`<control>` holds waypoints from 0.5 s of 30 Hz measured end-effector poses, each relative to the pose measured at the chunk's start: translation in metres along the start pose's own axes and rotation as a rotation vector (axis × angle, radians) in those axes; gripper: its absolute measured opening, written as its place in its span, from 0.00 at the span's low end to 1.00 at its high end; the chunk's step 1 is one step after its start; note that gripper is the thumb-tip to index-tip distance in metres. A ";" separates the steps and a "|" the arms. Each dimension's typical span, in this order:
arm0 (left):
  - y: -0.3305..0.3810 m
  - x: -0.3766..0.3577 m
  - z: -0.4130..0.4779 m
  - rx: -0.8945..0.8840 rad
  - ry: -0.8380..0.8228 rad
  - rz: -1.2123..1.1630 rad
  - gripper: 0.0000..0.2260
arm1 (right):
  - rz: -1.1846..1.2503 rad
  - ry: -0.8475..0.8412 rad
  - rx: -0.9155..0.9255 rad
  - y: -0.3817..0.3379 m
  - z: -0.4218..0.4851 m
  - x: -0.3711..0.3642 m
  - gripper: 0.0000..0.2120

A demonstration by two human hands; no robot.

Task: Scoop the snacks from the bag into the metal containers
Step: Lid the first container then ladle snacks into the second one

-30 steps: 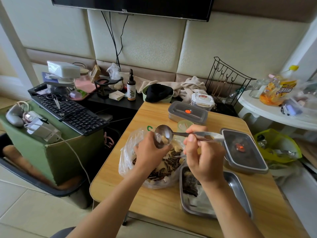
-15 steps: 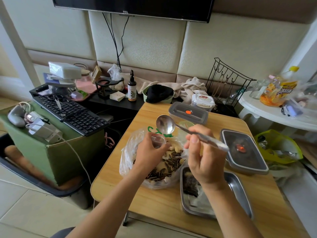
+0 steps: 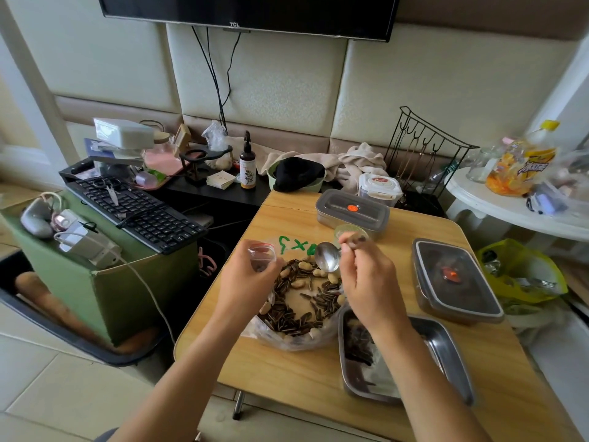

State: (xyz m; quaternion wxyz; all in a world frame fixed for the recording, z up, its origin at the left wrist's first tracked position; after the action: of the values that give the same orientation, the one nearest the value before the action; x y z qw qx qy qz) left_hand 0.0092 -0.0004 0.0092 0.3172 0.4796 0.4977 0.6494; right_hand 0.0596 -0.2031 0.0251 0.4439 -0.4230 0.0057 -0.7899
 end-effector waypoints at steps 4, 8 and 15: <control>-0.002 0.004 0.000 0.015 -0.018 0.022 0.16 | -0.054 -0.087 0.045 -0.004 -0.004 -0.007 0.14; -0.002 0.005 -0.003 0.062 -0.080 0.043 0.22 | -0.045 -0.113 0.032 -0.006 -0.008 -0.011 0.13; -0.003 0.003 -0.007 0.138 -0.152 0.154 0.17 | 0.116 -0.051 -0.029 -0.015 -0.008 -0.014 0.14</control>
State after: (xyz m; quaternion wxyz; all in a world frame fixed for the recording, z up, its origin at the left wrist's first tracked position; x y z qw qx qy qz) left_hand 0.0016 0.0005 0.0069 0.2694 0.5850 0.4772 0.5980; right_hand 0.0470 -0.1869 0.0161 0.4825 -0.4485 0.0302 -0.7517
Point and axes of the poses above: each hand's wrist, its own z-axis towards the middle knuckle, its own x-axis out of the back of the hand, y = z × x, the point moved 2 cm from there along z, towards the middle knuckle, and after that the axes turned 9 degrees about -y, right-handed, at the moved point
